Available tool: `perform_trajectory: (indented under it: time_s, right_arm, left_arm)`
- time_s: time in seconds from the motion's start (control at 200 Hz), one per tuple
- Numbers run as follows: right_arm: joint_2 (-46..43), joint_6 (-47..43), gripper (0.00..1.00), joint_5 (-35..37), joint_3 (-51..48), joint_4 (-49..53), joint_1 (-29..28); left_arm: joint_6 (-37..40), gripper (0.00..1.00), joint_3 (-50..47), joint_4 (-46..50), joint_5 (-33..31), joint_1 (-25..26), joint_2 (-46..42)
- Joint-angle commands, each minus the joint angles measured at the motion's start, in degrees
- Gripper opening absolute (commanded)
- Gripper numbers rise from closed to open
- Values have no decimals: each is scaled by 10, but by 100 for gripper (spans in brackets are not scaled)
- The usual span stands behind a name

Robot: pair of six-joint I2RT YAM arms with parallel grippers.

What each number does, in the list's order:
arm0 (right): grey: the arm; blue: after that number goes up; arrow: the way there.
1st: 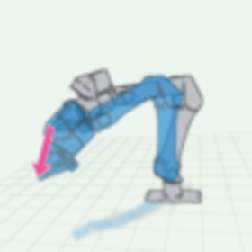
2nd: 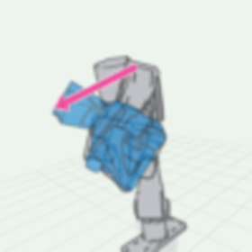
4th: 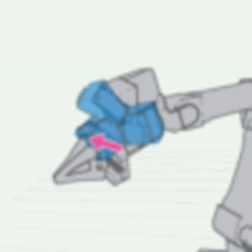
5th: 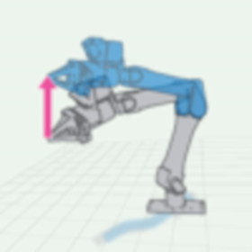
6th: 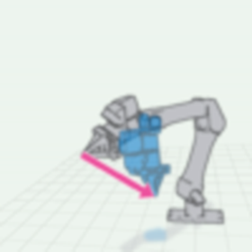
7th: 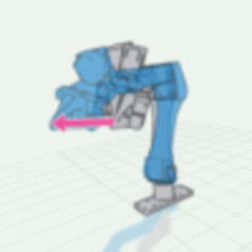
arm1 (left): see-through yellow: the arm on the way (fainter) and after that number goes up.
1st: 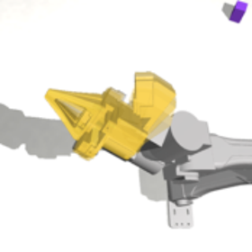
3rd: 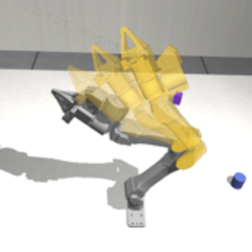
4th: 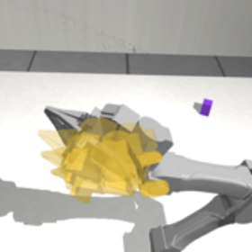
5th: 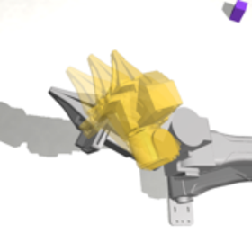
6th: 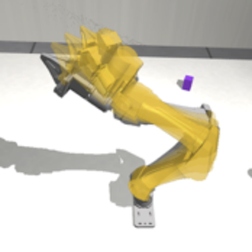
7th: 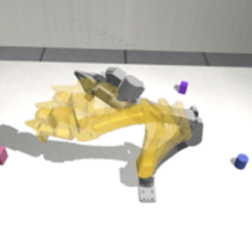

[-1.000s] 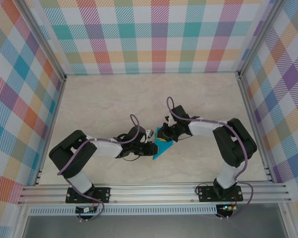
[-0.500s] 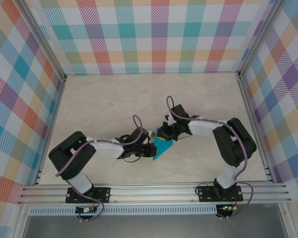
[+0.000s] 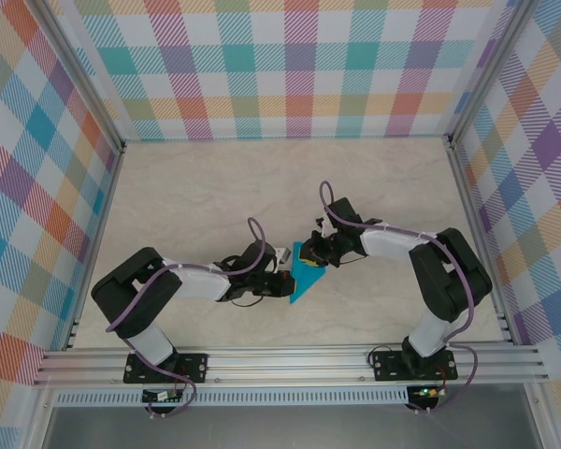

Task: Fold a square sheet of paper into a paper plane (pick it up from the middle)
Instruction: Fourth fold the wing at the center of the table.

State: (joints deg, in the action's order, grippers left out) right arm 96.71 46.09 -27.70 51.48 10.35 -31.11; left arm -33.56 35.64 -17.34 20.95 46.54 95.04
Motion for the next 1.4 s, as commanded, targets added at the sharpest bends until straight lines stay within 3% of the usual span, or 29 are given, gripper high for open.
perform_trajectory:
  time_s: [0.0,0.32,0.735,1.04,1.395]
  right_arm:
    - [-22,-6,14,-27,-13,-9,2]
    - [21,10,11,-77,-3,-59,1]
    - [78,11,9,-25,27,-33,3]
    - [6,-4,13,15,-2,3,5]
    - [29,9,15,-84,-7,-58,4]
  left_arm:
    - [-11,0,-13,-42,38,-13,14]
    - [-37,0,-27,-65,61,-28,25]
    - [-64,0,-12,-51,90,-52,74]
    - [-63,0,-1,-51,132,-63,83]
    - [-69,0,16,-47,145,-65,110]
